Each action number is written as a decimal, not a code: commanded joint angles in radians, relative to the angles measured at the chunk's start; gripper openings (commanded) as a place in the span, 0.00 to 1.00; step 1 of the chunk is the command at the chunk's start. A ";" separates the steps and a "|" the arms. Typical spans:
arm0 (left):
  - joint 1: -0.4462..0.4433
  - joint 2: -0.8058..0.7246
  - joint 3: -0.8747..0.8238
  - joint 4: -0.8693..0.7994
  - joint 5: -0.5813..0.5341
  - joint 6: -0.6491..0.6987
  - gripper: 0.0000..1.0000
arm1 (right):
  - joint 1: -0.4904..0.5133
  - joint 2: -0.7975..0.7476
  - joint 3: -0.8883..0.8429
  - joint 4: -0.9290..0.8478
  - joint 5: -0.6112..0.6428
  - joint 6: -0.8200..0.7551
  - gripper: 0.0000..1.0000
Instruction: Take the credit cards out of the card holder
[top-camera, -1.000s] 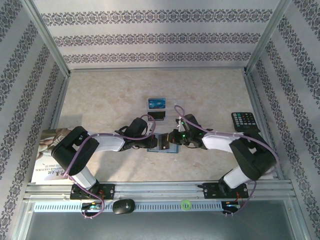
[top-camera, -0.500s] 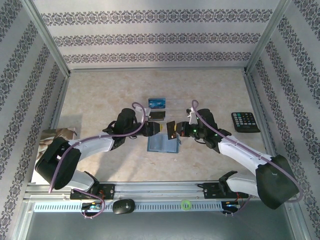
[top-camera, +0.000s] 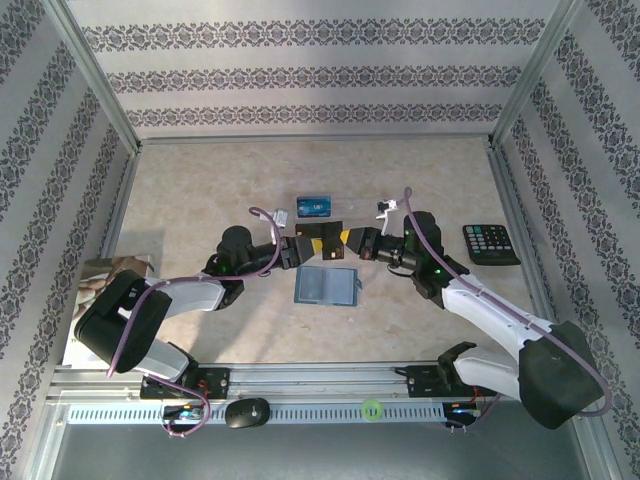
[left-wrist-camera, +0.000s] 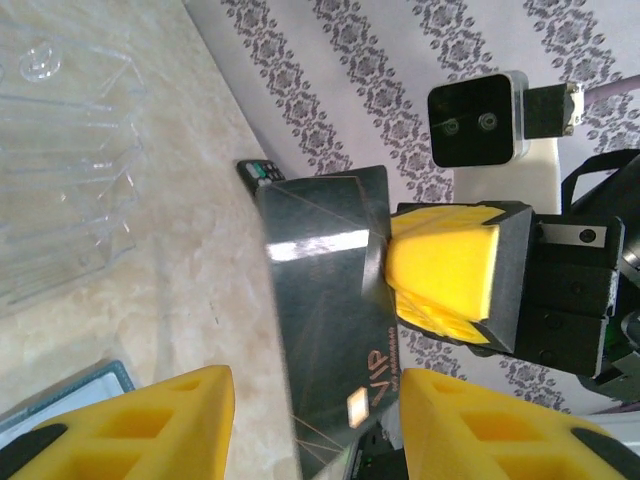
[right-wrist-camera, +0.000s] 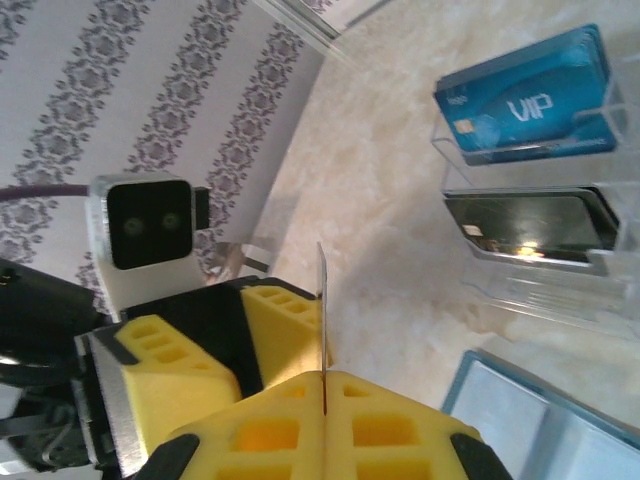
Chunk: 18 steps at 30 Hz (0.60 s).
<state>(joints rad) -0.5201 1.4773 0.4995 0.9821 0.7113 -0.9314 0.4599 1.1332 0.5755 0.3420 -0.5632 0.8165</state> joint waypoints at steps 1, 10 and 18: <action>0.022 -0.015 -0.019 0.100 0.022 -0.038 0.48 | -0.007 -0.028 0.000 0.091 -0.035 0.051 0.00; 0.031 0.016 -0.019 0.236 0.053 -0.107 0.41 | 0.025 -0.024 0.007 0.112 -0.044 0.060 0.00; 0.030 0.064 -0.022 0.333 0.068 -0.164 0.33 | 0.049 -0.010 0.003 0.153 -0.032 0.072 0.00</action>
<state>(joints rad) -0.4961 1.5314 0.4835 1.2167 0.7559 -1.0645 0.4961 1.1221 0.5755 0.4332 -0.5896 0.8734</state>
